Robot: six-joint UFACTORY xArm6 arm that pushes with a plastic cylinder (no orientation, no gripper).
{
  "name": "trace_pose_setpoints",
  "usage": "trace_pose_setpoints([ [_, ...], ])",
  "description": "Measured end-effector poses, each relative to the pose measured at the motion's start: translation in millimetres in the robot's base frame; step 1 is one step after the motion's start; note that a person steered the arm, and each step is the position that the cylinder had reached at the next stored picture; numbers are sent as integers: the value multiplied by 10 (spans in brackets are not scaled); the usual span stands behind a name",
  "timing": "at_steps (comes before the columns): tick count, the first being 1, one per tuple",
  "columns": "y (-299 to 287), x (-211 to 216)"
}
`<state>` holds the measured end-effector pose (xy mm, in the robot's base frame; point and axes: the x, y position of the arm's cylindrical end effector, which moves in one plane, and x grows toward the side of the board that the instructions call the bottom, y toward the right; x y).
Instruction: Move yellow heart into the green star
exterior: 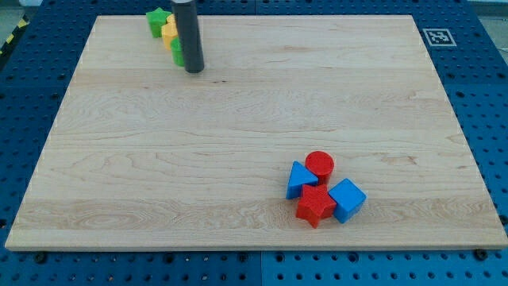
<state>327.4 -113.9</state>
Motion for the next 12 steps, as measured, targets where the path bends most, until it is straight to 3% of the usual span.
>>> trace_pose_setpoints([
  [2,-123,-123],
  [6,255,-119],
  [9,85,-417],
  [10,86,-693],
  [12,373,-650],
])
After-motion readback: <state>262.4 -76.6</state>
